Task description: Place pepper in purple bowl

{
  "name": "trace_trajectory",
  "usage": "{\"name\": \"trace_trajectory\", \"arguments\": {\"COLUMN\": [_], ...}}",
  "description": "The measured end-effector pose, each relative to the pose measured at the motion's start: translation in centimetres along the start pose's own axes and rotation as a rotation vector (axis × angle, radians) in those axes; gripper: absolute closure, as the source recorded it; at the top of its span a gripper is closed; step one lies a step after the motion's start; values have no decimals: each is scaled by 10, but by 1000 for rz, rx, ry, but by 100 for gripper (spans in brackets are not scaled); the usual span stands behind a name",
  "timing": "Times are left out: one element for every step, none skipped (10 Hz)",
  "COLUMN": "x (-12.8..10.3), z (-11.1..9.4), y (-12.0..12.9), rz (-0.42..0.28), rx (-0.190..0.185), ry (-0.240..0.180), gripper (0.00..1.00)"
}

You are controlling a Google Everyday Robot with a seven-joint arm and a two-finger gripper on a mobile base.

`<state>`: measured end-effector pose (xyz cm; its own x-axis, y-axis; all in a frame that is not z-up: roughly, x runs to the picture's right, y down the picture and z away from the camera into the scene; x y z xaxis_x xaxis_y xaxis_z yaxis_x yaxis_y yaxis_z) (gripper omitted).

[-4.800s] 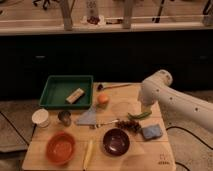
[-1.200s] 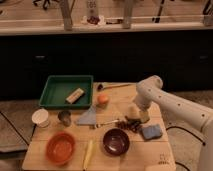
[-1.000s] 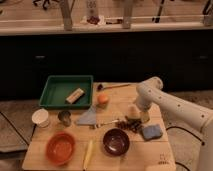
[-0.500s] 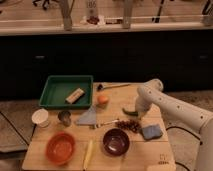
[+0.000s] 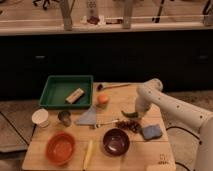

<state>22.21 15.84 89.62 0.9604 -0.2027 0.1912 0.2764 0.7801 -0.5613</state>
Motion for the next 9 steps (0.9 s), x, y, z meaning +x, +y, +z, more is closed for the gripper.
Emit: {"name": "trace_trajectory", "arguments": {"x": [-2, -1, 0, 1, 1, 0, -1, -5, -9], "z": [-10, -22, -40, -51, -59, -63, -69, -79, -89], "y": [-9, -15, -22, -27, -32, -33, -34, -34, -33], "rz": [-19, -32, -50, -61, -75, -92, -113, -145, -178], "rx": [15, 22, 33, 42, 50, 55, 66, 81, 94], "ry": [8, 16, 29, 34, 37, 34, 26, 6, -11], "gripper": [100, 100, 100, 100, 100, 100, 100, 100, 100]}}
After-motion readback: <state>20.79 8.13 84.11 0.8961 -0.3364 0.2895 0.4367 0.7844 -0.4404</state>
